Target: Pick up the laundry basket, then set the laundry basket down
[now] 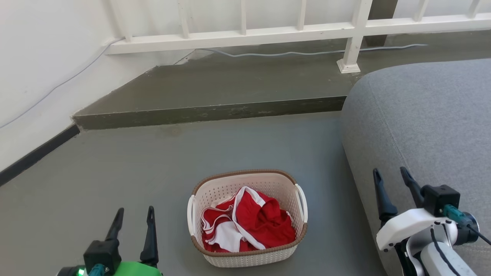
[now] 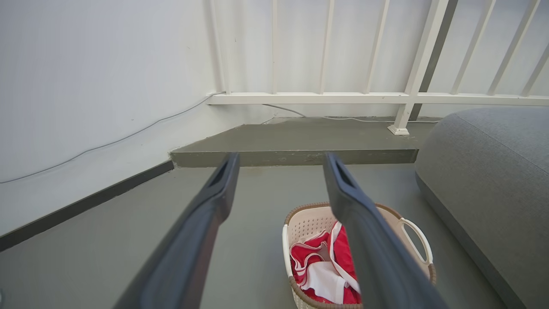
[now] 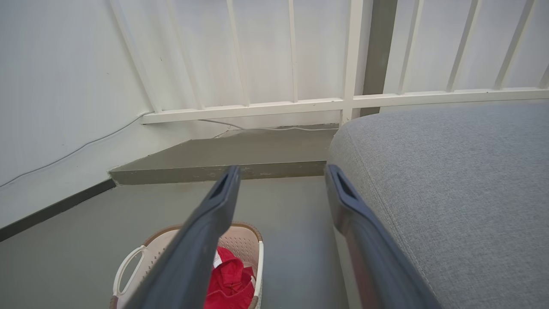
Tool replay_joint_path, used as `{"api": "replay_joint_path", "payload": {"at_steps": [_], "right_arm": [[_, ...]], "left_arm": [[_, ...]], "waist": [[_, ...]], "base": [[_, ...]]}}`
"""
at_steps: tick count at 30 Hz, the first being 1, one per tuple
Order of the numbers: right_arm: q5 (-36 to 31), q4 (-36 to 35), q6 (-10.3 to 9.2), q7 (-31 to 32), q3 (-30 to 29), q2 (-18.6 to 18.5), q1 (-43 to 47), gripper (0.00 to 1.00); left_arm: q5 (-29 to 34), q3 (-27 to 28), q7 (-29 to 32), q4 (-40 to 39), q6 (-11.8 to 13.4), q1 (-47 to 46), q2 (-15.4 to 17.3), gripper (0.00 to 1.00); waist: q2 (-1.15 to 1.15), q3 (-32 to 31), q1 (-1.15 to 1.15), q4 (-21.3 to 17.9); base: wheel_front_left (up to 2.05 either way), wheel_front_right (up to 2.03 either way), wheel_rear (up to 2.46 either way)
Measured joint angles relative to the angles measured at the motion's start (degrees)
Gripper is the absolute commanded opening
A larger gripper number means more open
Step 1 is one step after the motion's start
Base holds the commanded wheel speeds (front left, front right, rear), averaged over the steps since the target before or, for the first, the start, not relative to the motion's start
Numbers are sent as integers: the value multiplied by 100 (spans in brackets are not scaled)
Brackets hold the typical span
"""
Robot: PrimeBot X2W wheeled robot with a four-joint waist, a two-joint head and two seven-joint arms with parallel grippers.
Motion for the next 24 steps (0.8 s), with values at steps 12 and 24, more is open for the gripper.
{"api": "replay_joint_path", "payload": {"at_steps": [12, 24], "right_arm": [[310, 191, 64, 120, -143, 159, 216, 0], [1355, 211, 220, 424, -441, 264, 190, 0]], "left_arm": [[-316, -11, 31, 210, -79, 145, -63, 0], [-1428, 180, 260, 194, -233, 140, -120, 0]], "waist": [[0, 29, 0, 10], [0, 70, 0, 19]], "base": [[0, 0, 0], [0, 0, 0]]}}
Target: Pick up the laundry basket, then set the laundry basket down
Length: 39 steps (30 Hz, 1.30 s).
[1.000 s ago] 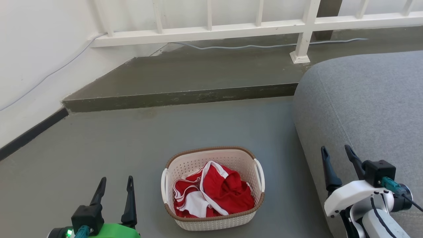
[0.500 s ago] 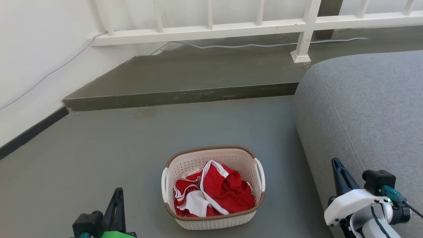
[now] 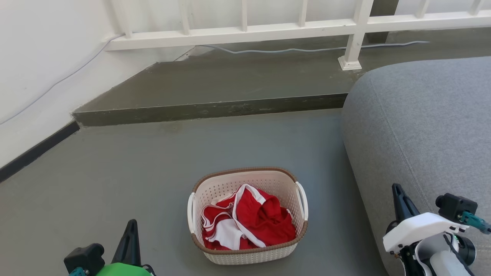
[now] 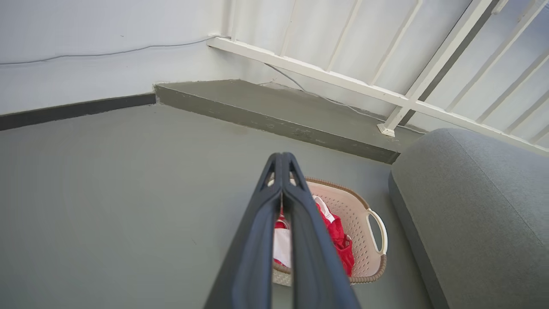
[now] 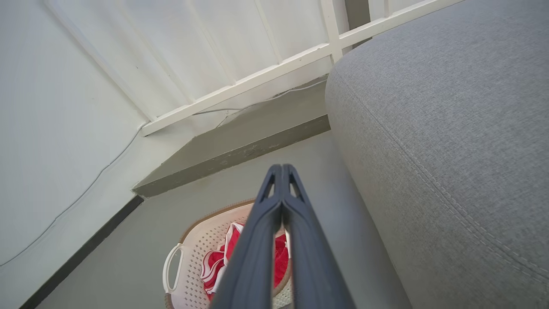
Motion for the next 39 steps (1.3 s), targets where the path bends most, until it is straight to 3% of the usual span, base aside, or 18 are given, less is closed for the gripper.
{"api": "replay_joint_path", "payload": {"at_steps": [39], "right_arm": [[2736, -116, 491, 810, -933, 336, -212, 0]], "left_arm": [[-2933, 667, 768, 235, -503, -374, -57, 0]], "waist": [[0, 128, 0, 25]], "base": [[0, 0, 0]]}}
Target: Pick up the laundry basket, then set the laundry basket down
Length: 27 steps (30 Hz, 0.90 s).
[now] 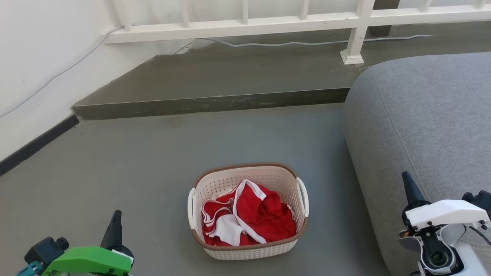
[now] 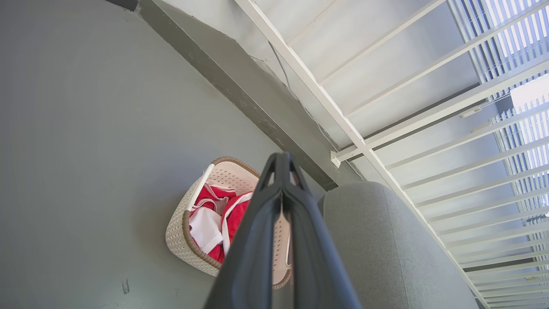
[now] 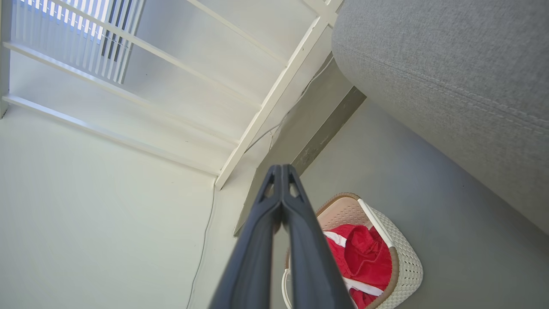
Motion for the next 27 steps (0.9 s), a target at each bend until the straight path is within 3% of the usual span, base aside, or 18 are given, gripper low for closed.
{"api": "replay_joint_path", "payload": {"at_steps": [27], "right_arm": [[1904, -123, 328, 523, -621, 196, -117, 0]], "left_arm": [[-2064, 463, 459, 263, -358, -350, -14, 0]], "waist": [[0, 86, 0, 22]], "base": [[0, 0, 0]]}}
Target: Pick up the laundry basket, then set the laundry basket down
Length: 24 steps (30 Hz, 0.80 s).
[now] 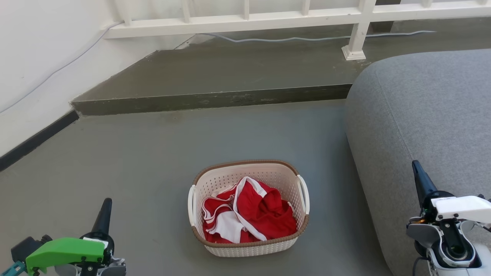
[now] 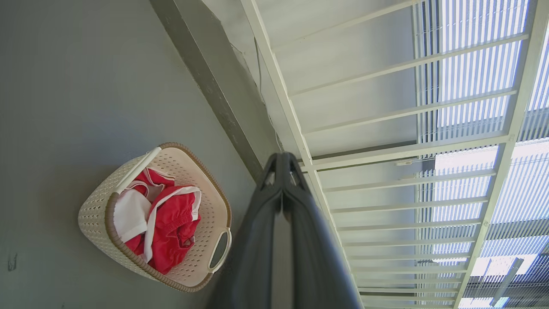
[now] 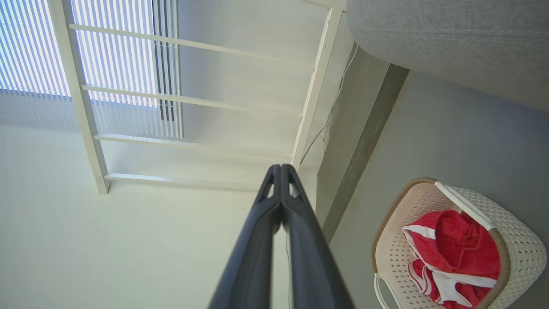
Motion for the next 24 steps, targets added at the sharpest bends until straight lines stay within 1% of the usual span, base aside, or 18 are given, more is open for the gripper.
{"api": "replay_joint_path", "payload": {"at_steps": [10, 12, 14, 17, 24], "right_arm": [[713, -23, 130, 183, -236, 59, -2, 0], [877, -31, 132, 232, -290, 79, -4, 0], [1001, -40, 181, 258, -327, 108, -7, 0], [1216, -48, 186, 311, -383, 151, -23, 0], [1232, -63, 198, 311, -402, 155, -26, 0]], "left_arm": [[-745, 179, 172, 87, -159, -128, -12, 0], [-866, 197, 220, 96, -189, -162, -14, 0], [-1051, 218, 250, 107, -202, -175, -19, 0], [-1226, 264, 299, 138, -245, -221, -22, 0], [-1322, 302, 299, 159, -247, -245, -23, 0]], "waist": [[0, 32, 0, 8], [0, 38, 0, 10], [0, 45, 0, 11], [0, 52, 0, 14], [0, 52, 0, 14]], "base": [[0, 0, 0], [0, 0, 0], [0, 0, 0], [0, 0, 0], [0, 0, 0]]}}
